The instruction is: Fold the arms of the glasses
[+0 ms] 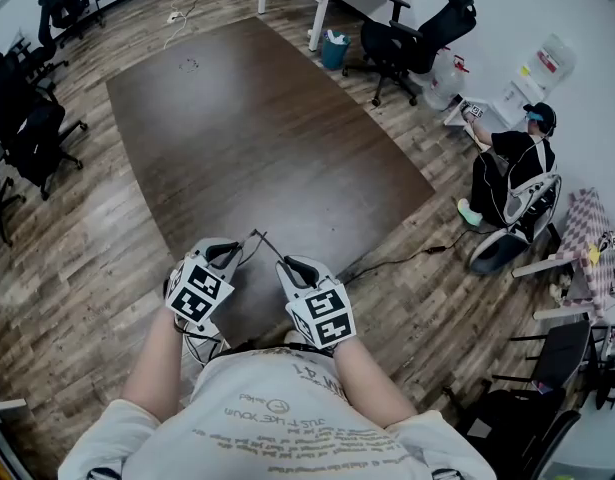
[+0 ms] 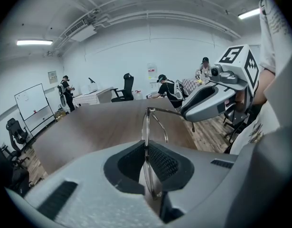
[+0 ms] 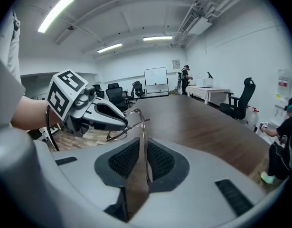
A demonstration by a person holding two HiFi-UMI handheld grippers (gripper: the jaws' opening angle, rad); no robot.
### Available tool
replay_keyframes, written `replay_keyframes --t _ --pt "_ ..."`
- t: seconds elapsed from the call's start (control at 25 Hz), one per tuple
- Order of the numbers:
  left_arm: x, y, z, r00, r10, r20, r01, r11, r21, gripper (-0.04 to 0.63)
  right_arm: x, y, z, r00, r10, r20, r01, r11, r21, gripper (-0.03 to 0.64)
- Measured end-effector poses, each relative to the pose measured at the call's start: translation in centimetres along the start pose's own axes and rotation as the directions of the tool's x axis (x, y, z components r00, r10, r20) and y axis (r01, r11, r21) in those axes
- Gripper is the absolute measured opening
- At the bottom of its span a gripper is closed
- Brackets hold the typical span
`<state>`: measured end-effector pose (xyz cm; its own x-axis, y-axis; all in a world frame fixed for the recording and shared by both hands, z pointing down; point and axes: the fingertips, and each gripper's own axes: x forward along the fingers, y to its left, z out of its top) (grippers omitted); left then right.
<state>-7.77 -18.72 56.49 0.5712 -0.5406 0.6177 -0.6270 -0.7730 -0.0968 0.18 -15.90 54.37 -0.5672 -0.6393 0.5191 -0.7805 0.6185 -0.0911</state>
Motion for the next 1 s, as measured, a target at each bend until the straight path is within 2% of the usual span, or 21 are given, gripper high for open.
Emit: replay_keyframes --t 0.16,0.36,0.52,1.0 --pt "-0.1 0.1 0.1 1.0 0.002 0.007 -0.002 1.0 0.0 0.035 0.1 0.0 -0.1 1.0 -0.007 -0.01 0.006 1.0 -0.006 0.047" --pt "-0.6 0.3 0.9 0.999 -0.005 0.05 0.008 0.998 -0.058 0.035 0.1 0.1 0.1 1.0 0.002 -0.014 -0.002 1.0 -0.005 0.031" --pt "-0.7 0.3 1.0 0.999 -0.005 0.048 0.008 0.998 -0.058 0.034 0.3 0.4 -0.1 1.0 0.012 -0.025 -0.012 1.0 -0.011 0.028" --pt "-0.5 -0.4 1.4 0.995 -0.023 0.092 0.041 0.981 -0.192 0.035 0.3 0.9 -0.2 0.998 0.059 -0.014 -0.059 0.997 0.058 0.026"
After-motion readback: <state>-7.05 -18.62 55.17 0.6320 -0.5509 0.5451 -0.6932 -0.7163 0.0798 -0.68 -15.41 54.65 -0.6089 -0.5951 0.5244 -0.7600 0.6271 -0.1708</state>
